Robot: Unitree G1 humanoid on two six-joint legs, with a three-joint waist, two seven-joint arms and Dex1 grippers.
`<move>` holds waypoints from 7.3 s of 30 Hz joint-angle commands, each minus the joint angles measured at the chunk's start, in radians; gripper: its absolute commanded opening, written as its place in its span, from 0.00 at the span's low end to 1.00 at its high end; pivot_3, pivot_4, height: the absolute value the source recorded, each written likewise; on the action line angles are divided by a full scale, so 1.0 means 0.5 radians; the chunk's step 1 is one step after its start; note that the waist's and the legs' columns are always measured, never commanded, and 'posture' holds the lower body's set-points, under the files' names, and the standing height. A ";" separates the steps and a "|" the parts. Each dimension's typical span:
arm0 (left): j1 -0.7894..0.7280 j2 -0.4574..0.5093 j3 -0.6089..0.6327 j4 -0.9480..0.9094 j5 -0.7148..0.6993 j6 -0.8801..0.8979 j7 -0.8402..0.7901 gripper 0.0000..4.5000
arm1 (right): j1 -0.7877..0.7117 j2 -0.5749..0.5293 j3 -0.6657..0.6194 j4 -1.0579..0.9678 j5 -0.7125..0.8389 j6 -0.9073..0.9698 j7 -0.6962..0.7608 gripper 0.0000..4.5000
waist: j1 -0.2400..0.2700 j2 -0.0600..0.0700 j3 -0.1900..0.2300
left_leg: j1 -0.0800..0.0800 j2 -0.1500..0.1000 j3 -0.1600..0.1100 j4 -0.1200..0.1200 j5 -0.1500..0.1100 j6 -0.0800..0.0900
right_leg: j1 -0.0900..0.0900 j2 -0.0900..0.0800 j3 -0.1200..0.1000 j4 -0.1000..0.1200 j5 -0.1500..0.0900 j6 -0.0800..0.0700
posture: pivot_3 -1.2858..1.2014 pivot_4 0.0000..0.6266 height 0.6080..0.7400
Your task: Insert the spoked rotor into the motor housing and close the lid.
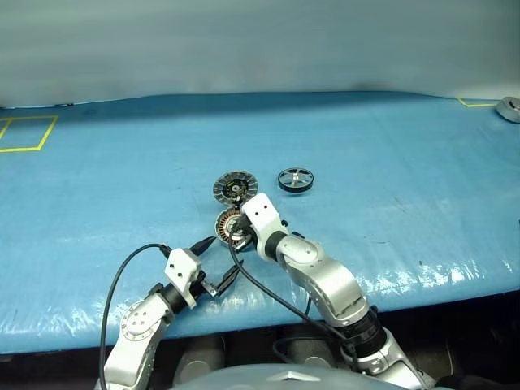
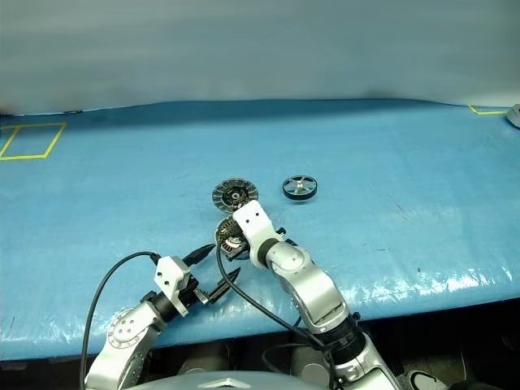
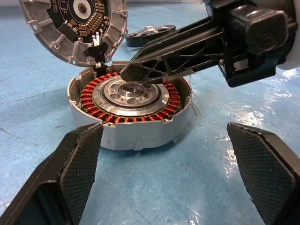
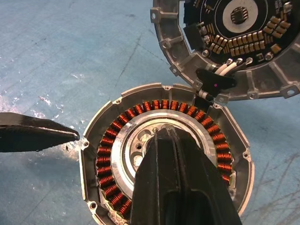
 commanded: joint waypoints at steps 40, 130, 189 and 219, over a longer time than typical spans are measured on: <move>0.020 -0.015 0.001 -0.019 -0.005 -0.015 0.021 1.00 | 0.097 -0.057 0.017 -0.002 0.011 -0.063 0.163 0.00 | 0.000 0.000 0.000 | 0.000 0.000 0.000 0.006 0.000 0.000 | 0.002 0.000 0.001 0.001 -0.002 0.006 | 0.52 0.24 1.00; 0.074 -0.041 -0.012 -0.078 0.016 -0.001 0.108 1.00 | -0.516 -1.163 -0.137 -0.544 0.059 0.337 1.085 0.29 | 0.026 0.018 0.011 | -0.013 -0.001 0.009 0.023 -0.005 0.011 | -0.003 -0.003 0.004 -0.002 0.007 0.008 | 0.52 0.24 1.00; 0.047 -0.054 -0.004 -0.093 0.084 -0.067 0.188 1.00 | -0.608 -0.686 -0.113 -0.472 0.237 0.590 0.657 0.80 | 0.028 0.010 0.017 | -0.010 0.000 0.006 0.023 -0.004 0.009 | 0.000 -0.003 0.001 -0.002 0.003 0.006 | 0.52 0.24 1.00; 0.037 -0.040 0.013 -0.042 0.075 -0.091 0.160 1.00 | -0.175 -0.225 -0.167 0.140 0.227 -0.267 0.443 0.01 | 0.018 0.010 0.017 | -0.009 0.000 0.008 0.022 -0.004 0.009 | 0.000 -0.002 0.003 -0.002 0.002 0.006 | 0.52 0.24 1.00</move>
